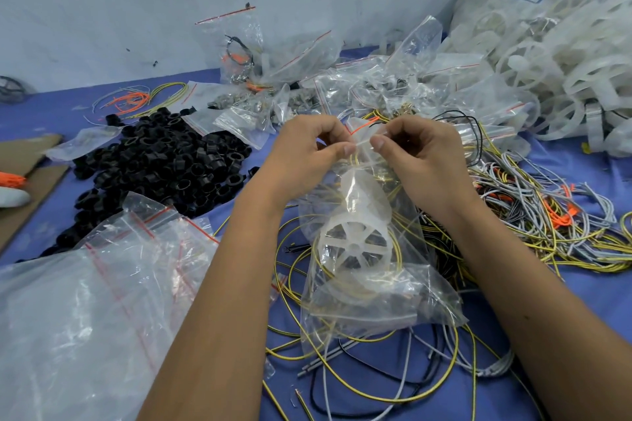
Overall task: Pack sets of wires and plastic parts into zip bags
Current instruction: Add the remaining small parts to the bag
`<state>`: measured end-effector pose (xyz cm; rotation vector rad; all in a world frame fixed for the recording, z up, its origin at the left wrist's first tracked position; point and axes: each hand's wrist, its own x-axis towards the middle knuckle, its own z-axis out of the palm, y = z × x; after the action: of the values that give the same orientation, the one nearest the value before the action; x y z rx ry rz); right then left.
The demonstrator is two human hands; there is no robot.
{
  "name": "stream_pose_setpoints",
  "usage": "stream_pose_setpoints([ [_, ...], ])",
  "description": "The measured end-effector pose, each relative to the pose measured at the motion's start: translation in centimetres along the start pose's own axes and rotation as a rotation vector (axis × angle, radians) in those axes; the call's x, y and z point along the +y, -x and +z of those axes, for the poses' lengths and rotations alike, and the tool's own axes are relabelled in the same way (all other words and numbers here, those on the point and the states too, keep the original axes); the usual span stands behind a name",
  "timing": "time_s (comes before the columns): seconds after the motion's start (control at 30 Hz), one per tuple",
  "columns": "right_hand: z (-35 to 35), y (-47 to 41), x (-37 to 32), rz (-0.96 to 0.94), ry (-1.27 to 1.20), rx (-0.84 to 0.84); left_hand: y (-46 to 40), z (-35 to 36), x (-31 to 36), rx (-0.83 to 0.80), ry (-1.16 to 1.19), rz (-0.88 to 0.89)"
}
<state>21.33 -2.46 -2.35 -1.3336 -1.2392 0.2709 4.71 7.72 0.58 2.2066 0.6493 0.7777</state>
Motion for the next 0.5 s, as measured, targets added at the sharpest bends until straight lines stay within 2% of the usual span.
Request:
stream_pose_setpoints([
  [0.5, -0.5, -0.1, -0.7, 0.022, -0.012, 0.045, 0.1, -0.9, -1.4, 0.004, 0.006, -0.038],
])
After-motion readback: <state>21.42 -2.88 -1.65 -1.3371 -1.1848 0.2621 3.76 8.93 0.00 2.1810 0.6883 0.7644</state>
